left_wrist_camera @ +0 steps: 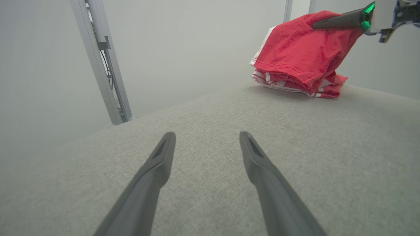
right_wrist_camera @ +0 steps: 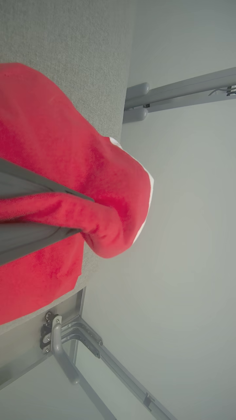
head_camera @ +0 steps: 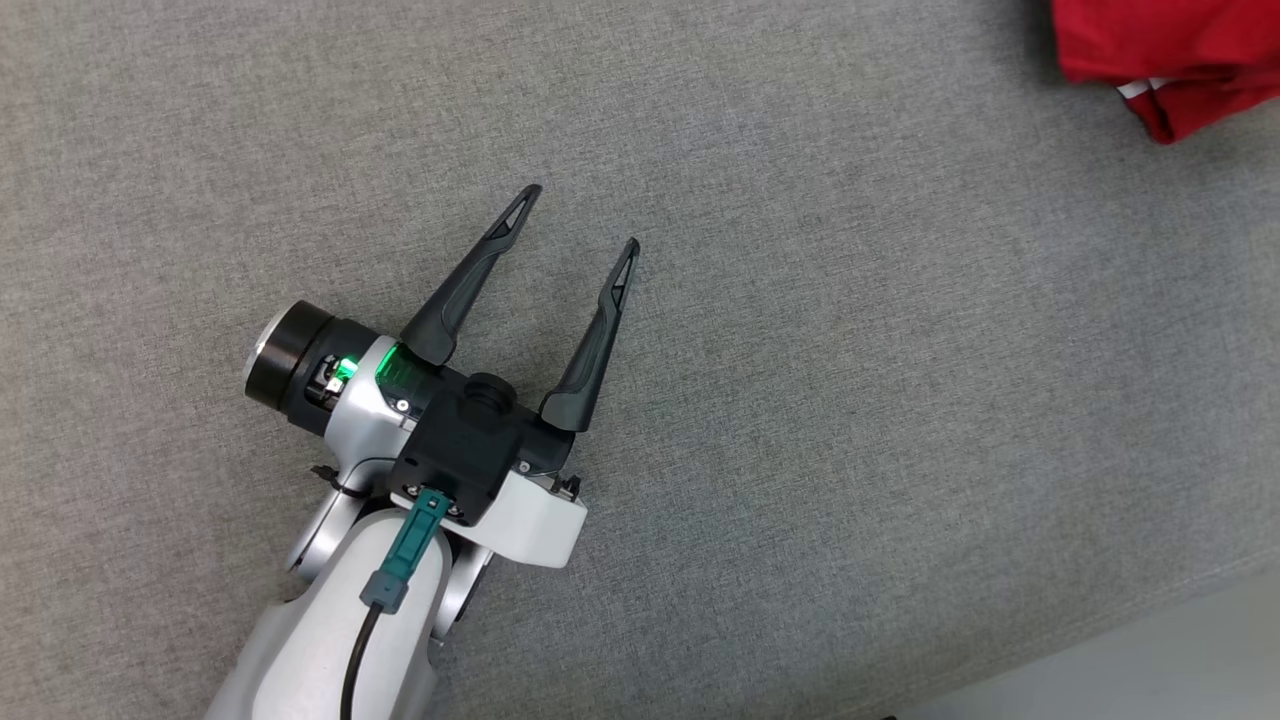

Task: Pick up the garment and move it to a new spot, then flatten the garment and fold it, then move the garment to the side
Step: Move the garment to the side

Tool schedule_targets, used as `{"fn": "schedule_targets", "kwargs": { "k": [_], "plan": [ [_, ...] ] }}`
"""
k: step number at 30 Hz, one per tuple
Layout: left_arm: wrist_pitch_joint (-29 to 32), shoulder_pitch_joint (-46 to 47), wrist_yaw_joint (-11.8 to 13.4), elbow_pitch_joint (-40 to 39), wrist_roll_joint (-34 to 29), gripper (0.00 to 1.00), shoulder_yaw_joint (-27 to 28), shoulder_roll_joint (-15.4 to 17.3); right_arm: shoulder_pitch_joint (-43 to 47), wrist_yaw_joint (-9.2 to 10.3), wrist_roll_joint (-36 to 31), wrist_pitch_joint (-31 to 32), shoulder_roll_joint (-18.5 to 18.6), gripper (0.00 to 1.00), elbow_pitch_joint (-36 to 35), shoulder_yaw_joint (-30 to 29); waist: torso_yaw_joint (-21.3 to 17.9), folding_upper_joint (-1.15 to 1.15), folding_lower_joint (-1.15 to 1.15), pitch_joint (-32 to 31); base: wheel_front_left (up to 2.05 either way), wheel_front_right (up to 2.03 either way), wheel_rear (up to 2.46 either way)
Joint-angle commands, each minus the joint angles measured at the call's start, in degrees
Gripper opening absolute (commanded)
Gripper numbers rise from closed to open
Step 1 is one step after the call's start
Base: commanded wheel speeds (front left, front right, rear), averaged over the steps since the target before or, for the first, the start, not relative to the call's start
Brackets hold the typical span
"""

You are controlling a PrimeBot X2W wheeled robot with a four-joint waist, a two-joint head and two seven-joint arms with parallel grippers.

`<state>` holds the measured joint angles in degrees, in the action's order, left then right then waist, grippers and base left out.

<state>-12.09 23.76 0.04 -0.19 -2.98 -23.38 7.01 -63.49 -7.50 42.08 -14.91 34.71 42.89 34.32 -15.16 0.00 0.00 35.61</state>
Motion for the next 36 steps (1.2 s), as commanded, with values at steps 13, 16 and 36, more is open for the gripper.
{"fn": "schedule_targets", "kwargs": {
  "k": [13,16,36],
  "plan": [
    [1.4,1.2,-0.5,-3.0,-0.2,1.00,-1.7,1.0,-3.8,0.03,-8.3,-0.4,5.6,0.00,11.4,6.7,2.7,0.00,0.00,1.3,0.00,0.00,0.00],
    [1.7,1.5,-0.5,-3.3,-0.3,1.00,-1.9,1.1,-4.8,0.03,-10.2,-0.4,5.7,0.00,13.2,6.9,3.2,0.00,0.00,1.5,0.00,0.00,0.00],
    [2.2,2.1,-0.4,-3.9,0.9,1.00,-3.1,1.8,-7.1,0.04,-32.0,-0.4,4.6,1.00,25.2,-10.3,5.0,0.00,0.00,0.5,0.00,0.00,0.00]
  ]
}}
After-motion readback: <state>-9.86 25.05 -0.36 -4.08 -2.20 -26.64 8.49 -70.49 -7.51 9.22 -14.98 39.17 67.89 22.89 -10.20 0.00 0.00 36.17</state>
